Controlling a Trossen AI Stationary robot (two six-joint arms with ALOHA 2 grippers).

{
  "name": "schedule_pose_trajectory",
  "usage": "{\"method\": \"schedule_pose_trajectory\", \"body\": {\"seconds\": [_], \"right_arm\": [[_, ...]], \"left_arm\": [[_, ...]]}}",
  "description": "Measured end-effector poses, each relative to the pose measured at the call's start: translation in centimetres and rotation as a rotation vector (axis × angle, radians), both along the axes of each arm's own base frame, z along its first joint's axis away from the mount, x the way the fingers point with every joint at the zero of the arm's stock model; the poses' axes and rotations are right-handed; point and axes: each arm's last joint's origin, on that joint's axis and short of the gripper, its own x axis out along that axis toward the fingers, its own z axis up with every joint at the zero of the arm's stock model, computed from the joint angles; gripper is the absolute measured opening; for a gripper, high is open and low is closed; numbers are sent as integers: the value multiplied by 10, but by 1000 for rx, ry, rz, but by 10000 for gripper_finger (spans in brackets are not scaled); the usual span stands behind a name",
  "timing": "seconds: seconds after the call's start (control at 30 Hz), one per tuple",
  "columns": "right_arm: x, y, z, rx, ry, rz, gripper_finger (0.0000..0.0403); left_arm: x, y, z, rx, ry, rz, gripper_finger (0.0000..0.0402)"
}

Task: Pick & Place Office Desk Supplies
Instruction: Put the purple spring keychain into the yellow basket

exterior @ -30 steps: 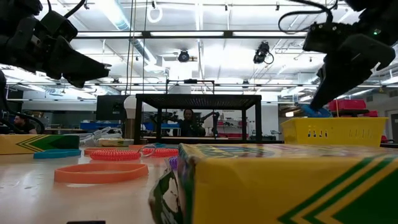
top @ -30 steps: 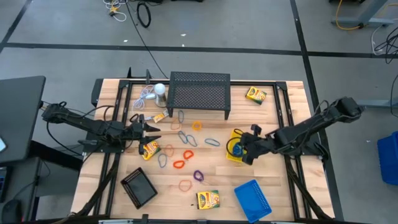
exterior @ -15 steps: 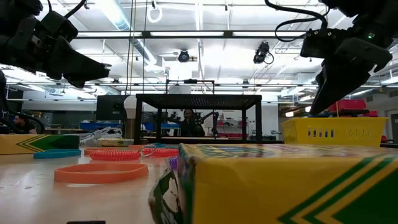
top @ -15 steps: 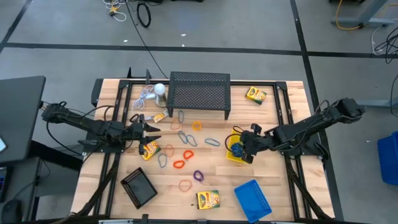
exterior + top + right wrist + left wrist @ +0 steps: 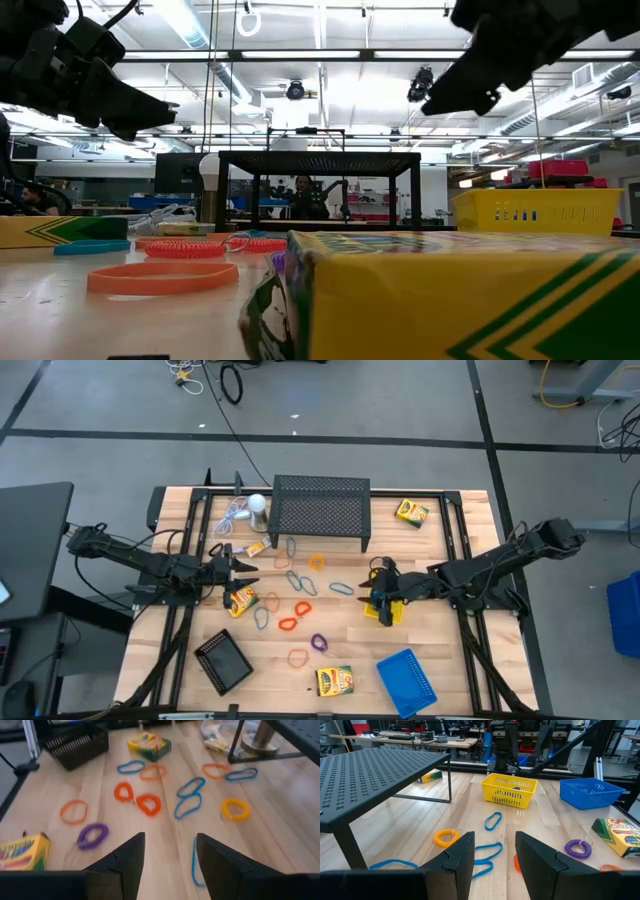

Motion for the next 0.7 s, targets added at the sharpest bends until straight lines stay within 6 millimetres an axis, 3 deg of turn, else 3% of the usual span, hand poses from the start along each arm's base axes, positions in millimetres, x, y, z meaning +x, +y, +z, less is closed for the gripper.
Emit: {"method": "schedule_pose_trajectory", "body": {"seconds": [0.17,0.4,0.7], "right_arm": [[21,3,-20,18,40,69,185],[78,22,-33,-15,129,209,185],[127,37,-57,-75,379,335,185]], "left_arm": [[0,0,1,-2,-7,0,149],[0,0,1,-3,-7,0,149],[0,0,1,-2,-8,0,149]]}}
